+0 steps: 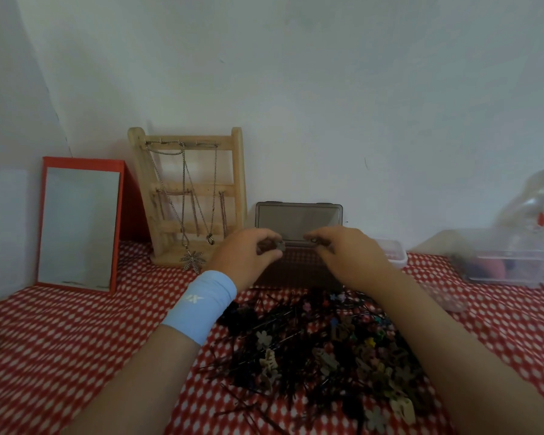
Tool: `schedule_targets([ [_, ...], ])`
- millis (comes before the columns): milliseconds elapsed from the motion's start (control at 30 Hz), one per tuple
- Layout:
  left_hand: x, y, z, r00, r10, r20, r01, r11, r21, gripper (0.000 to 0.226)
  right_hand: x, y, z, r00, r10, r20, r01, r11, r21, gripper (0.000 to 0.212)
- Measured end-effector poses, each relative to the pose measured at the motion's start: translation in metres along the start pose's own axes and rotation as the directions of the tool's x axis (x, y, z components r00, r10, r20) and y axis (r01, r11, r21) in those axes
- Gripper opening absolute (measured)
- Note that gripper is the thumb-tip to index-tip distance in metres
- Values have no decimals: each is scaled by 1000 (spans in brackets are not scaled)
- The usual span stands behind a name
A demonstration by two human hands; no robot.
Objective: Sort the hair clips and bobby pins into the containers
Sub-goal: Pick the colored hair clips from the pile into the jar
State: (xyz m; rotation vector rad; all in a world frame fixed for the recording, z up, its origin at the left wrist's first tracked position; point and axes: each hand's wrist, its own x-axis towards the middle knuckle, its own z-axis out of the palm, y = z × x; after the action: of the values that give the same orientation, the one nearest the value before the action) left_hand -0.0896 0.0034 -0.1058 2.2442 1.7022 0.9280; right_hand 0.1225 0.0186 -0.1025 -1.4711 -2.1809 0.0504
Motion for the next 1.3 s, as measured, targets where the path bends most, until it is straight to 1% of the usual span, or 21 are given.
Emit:
schedule_targets([
  [100,8,-2,-1,996,12,90,-22,994,106,35,-2,-2,4,1000,-14,10,15,989,-145,49],
  [167,6,-4,-7,997,13,77,-20,997,81,39,-4,-5,4,999,-41,6,42,977,-209,51],
  [233,-1,-9,-15,997,24,68,-25,1000,10,34,-4,-11,4,994,-103,-27,96,976,-194,39],
  [300,-11,-15,-25,991,26,133,-26,1000,-6,24,-6,-22,4,985,-174,-7,173,980,-96,21],
  [367,-22,-22,-33,966,20,257,-34,998,49,19,-11,-37,4,962,-242,125,237,970,53,16],
  [433,-30,-28,-37,920,13,392,-45,996,75,21,-17,-51,6,896,-317,311,277,946,167,15],
  [500,-35,-32,-35,878,35,478,-88,992,90,25,-21,-60,12,819,-366,442,303,930,209,17],
  [600,-39,-27,-27,814,30,581,-161,971,176,30,-26,-66,21,754,-365,546,294,931,216,27],
  [633,-39,-27,-25,805,30,592,-184,962,201,30,-27,-67,23,735,-362,574,296,932,209,29],
  [700,-37,-28,-23,812,31,583,-191,957,216,30,-26,-69,24,705,-353,615,288,935,206,26],
  [733,-37,-29,-24,824,27,566,-175,962,209,30,-25,-70,23,701,-347,623,275,938,212,21],
  [800,-36,-33,-26,854,11,520,-121,977,178,28,-20,-71,18,712,-335,617,262,942,210,14],
  [867,-34,-37,-29,879,1,476,-72,989,130,26,-11,-73,10,736,-327,592,255,945,206,13],
  [933,-32,-39,-32,895,16,446,-46,997,56,24,-2,-75,0,743,-304,596,174,948,267,11],
  [1033,-30,-43,-37,913,23,408,4,998,-64,23,10,-75,-10,714,-257,652,15,936,353,10],
  [1100,-30,-44,-41,928,3,372,44,992,-116,22,17,-75,-13,723,-242,647,-10,933,360,16],
  [1133,-30,-44,-43,943,-3,333,47,991,-123,22,20,-73,-12,748,-232,622,-1,937,350,18],
  [1200,-29,-44,-45,975,-7,222,28,996,-89,24,26,-66,-8,828,-194,526,22,949,315,15],
  [1267,-27,-41,-42,993,-6,115,16,996,-84,26,30,-55,-1,913,-139,384,43,968,248,13],
  [1300,-25,-38,-40,997,-7,74,14,996,-93,26,32,-50,4,943,-125,308,66,979,192,15],
])
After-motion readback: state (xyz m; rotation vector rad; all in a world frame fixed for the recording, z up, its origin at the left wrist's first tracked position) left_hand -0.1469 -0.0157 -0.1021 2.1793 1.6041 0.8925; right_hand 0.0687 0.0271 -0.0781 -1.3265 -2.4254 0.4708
